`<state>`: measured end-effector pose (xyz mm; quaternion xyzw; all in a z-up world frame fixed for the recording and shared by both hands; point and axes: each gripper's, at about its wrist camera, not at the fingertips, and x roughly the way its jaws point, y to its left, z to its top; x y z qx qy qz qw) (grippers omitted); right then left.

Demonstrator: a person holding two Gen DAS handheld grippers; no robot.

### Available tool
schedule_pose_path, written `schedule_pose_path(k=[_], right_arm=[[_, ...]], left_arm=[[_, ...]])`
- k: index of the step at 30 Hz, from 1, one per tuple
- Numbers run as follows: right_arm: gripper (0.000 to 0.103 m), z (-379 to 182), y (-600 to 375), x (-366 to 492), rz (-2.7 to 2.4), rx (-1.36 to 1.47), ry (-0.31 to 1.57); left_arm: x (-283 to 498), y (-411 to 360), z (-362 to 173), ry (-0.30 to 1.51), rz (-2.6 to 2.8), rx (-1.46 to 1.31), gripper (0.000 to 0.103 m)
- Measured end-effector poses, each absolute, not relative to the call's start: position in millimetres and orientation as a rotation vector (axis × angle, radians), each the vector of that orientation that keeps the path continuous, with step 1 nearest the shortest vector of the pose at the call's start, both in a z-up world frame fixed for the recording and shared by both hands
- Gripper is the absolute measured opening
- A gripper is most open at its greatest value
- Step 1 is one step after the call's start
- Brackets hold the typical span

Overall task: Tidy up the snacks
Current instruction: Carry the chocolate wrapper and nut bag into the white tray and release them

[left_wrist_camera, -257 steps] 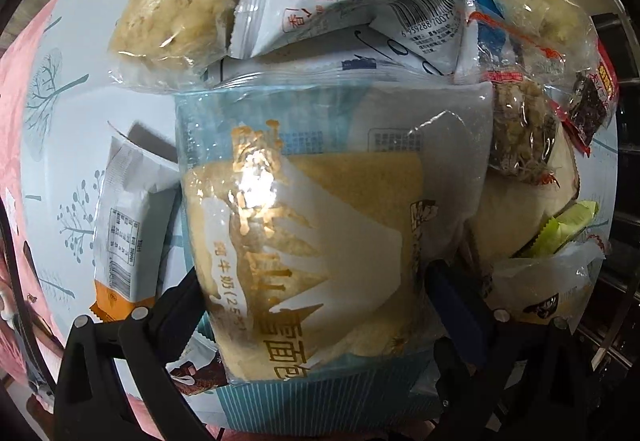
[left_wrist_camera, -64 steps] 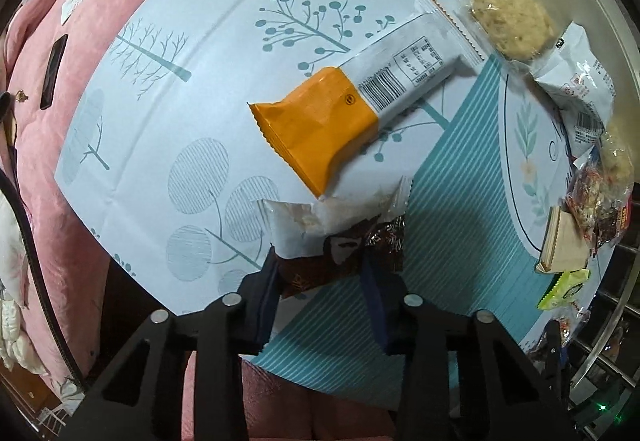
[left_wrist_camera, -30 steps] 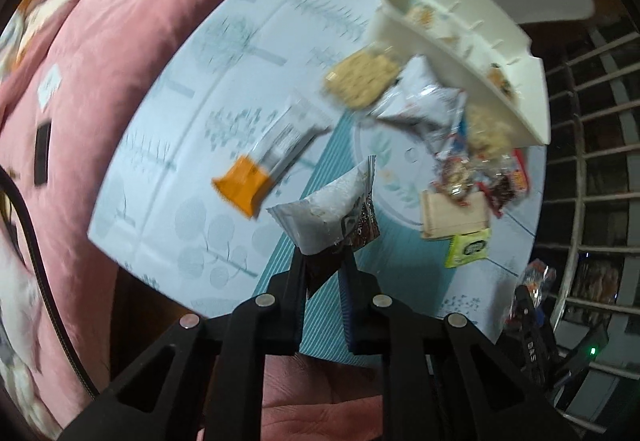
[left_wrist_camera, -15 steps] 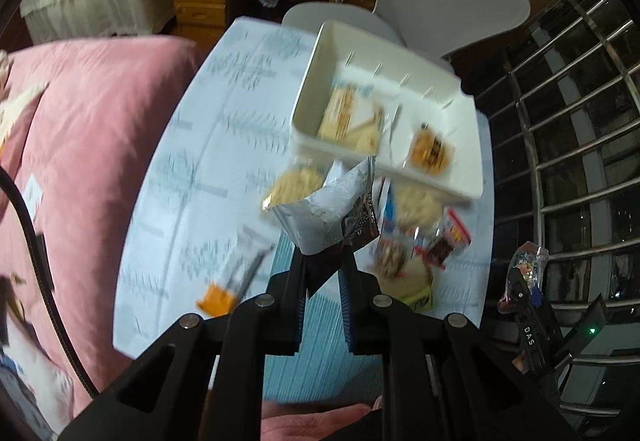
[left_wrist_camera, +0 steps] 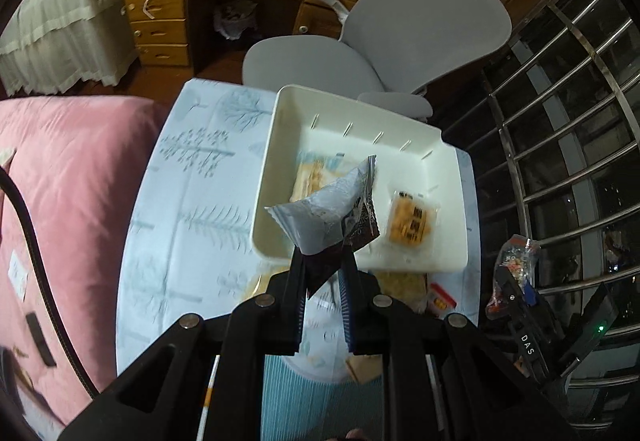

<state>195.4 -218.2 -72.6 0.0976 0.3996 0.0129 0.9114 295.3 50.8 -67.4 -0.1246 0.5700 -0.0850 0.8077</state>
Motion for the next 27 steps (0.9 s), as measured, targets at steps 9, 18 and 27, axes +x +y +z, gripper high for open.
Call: schedule_pose_path(k=[9,18,27], right_arm=[[0.042,-98,-193,251,0.082,0.277,0.877],[0.049,-125,-169,276,0.144,0.284,0.962],[0.055,-120,-181,263,0.150,0.354,0.965]], left_arm=[[346,37,-117,1.272,-0.211,-0.251,0.013],[355,27,-146,1.313,-0.243,-0.245,0.037],[329,27,-136,1.310,-0.219,-0.185,0.058]])
